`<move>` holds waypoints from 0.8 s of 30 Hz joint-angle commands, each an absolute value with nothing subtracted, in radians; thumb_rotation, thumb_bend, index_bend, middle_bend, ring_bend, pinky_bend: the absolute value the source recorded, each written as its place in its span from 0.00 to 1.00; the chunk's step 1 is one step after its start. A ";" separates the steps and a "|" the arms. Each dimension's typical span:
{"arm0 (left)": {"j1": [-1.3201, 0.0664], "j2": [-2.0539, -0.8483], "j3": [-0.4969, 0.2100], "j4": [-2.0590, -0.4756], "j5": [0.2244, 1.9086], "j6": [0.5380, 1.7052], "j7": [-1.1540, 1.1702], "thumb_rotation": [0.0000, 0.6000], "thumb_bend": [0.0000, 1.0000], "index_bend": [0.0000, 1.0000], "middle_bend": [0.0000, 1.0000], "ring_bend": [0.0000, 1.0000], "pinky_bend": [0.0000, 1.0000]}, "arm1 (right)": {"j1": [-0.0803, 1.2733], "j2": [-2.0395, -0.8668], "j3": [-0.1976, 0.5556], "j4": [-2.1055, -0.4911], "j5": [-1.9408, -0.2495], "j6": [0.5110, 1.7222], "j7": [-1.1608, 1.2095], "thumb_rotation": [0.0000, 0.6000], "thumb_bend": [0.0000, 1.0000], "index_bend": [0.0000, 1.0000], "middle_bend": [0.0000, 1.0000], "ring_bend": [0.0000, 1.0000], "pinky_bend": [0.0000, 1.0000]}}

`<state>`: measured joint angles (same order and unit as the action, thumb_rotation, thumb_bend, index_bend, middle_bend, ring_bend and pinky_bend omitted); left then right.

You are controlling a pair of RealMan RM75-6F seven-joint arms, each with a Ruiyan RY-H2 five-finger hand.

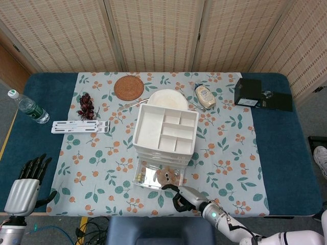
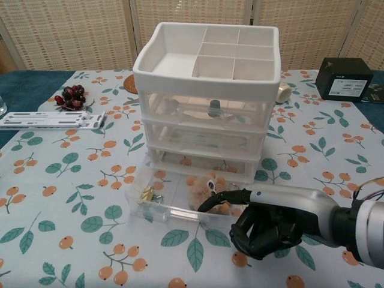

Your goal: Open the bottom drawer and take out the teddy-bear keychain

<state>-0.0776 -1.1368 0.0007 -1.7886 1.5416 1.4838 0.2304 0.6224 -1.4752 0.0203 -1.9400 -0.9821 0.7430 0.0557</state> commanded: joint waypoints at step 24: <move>-0.069 -1.121 0.002 -1.807 1.563 1.506 0.227 1.00 0.20 0.05 0.00 0.01 0.07 | 0.616 -1.370 0.015 -2.025 -1.262 0.858 -0.095 1.00 0.68 0.14 0.77 1.00 1.00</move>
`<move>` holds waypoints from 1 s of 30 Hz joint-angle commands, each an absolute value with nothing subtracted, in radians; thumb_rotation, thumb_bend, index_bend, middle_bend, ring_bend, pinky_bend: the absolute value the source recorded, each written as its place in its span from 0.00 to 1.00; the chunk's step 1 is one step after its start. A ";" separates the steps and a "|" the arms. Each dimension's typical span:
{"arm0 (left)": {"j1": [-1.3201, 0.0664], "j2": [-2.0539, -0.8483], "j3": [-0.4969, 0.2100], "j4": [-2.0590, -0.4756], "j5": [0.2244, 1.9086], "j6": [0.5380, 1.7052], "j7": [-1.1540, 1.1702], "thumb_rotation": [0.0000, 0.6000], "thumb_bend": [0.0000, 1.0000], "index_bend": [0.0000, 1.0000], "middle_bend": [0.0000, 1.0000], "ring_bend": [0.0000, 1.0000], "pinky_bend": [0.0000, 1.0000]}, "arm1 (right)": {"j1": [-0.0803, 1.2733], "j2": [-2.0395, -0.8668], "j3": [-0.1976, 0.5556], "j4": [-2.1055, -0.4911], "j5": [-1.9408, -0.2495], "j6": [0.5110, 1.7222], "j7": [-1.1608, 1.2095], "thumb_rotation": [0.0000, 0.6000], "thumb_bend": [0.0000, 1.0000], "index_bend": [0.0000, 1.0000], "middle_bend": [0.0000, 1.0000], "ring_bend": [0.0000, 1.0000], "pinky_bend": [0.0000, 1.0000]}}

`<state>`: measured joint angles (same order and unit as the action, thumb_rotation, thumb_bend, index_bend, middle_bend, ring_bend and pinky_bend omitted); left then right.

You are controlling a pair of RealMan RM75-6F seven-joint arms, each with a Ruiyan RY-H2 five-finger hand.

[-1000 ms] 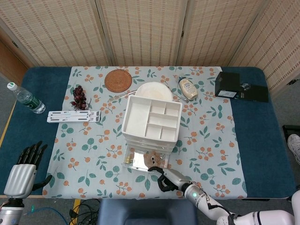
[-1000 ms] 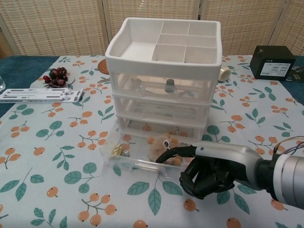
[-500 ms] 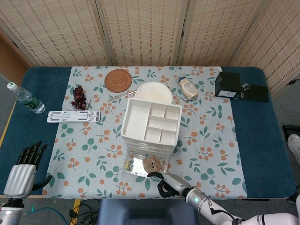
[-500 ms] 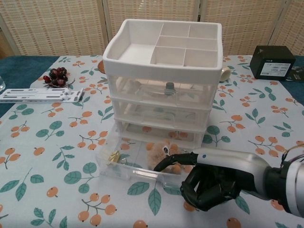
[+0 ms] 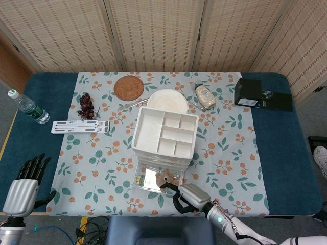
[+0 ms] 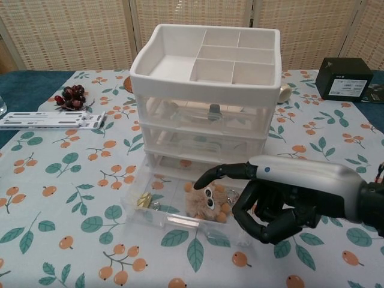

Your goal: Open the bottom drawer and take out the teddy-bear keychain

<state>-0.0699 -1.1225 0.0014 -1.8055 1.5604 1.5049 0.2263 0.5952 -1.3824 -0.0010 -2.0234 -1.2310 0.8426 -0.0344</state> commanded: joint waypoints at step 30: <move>-0.045 -1.114 0.007 -1.798 1.581 1.538 0.204 1.00 0.20 0.05 0.00 0.01 0.07 | 0.834 -1.517 0.041 -1.838 -1.093 0.915 -0.828 1.00 0.25 0.14 0.93 1.00 1.00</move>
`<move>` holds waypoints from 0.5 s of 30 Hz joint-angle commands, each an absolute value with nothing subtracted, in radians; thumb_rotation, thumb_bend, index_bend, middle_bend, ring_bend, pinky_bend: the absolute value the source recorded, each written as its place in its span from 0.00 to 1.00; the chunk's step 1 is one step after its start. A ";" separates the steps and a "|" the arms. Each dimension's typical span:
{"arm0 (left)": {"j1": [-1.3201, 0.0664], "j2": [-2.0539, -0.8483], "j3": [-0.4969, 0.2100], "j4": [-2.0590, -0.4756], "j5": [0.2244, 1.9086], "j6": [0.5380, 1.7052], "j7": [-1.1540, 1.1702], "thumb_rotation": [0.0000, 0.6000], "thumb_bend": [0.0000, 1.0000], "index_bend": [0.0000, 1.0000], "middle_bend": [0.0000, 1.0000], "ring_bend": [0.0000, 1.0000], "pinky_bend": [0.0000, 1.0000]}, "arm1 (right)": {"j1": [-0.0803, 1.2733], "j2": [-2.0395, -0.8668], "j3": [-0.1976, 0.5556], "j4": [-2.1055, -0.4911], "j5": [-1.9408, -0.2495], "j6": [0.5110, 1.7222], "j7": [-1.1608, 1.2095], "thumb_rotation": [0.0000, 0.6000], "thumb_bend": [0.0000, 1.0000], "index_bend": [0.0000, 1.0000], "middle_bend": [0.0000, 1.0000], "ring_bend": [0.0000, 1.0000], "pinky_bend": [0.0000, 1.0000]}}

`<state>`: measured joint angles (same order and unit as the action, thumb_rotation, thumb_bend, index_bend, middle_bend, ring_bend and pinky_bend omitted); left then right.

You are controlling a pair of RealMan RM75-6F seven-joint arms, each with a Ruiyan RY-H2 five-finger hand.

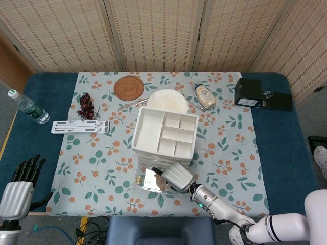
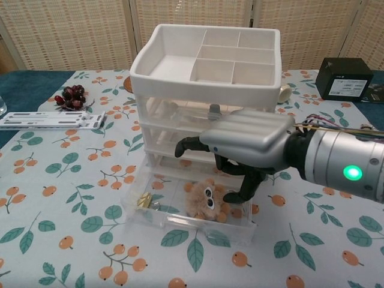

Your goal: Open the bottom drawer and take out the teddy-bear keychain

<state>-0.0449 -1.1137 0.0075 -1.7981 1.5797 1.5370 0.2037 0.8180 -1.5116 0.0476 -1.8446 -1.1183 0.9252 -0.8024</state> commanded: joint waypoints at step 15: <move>-0.036 -1.117 0.011 -1.787 1.573 1.537 0.198 1.00 0.20 0.05 0.00 0.01 0.07 | 0.943 -1.530 0.022 -1.819 -0.909 0.862 -0.924 1.00 0.25 0.14 0.93 1.00 1.00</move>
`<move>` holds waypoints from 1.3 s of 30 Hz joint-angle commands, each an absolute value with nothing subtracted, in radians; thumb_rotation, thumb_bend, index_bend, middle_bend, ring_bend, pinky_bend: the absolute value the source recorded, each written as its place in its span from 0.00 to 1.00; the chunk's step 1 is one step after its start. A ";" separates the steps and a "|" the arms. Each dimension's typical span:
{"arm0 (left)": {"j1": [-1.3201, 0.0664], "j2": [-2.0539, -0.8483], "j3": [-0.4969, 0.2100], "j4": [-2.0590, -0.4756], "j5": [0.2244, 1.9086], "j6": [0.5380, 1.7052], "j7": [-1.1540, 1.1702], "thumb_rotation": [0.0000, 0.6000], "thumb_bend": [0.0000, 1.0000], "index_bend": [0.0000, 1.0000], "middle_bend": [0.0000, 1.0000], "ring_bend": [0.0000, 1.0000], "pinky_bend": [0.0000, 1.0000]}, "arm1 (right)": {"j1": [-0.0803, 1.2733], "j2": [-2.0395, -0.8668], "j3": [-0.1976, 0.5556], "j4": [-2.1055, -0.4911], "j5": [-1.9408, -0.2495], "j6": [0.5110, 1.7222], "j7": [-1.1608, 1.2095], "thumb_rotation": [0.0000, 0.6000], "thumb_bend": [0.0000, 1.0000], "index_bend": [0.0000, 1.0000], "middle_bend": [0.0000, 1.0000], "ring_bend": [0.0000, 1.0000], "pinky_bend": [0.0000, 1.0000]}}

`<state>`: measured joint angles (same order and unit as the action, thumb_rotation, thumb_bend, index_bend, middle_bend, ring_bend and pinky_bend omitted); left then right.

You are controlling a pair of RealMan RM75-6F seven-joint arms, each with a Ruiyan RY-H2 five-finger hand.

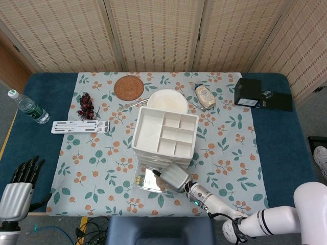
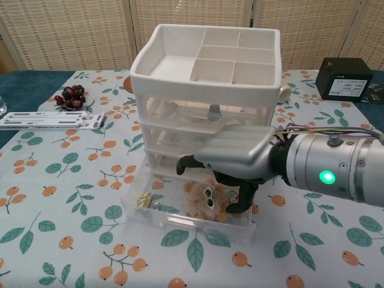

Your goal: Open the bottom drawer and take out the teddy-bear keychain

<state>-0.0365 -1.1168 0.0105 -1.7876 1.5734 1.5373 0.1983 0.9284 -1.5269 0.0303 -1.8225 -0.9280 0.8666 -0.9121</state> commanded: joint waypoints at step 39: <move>-0.031 -1.125 0.008 -1.762 1.567 1.534 0.175 1.00 0.20 0.05 0.00 0.01 0.07 | 1.062 -1.607 -0.057 -1.759 -0.785 0.943 -0.973 1.00 0.44 0.51 0.95 1.00 1.00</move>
<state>-0.0307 -1.1250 0.0078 -1.7616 1.5668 1.5336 0.1746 1.0617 -1.6075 -0.0565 -1.7583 -0.7851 0.9426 -0.9733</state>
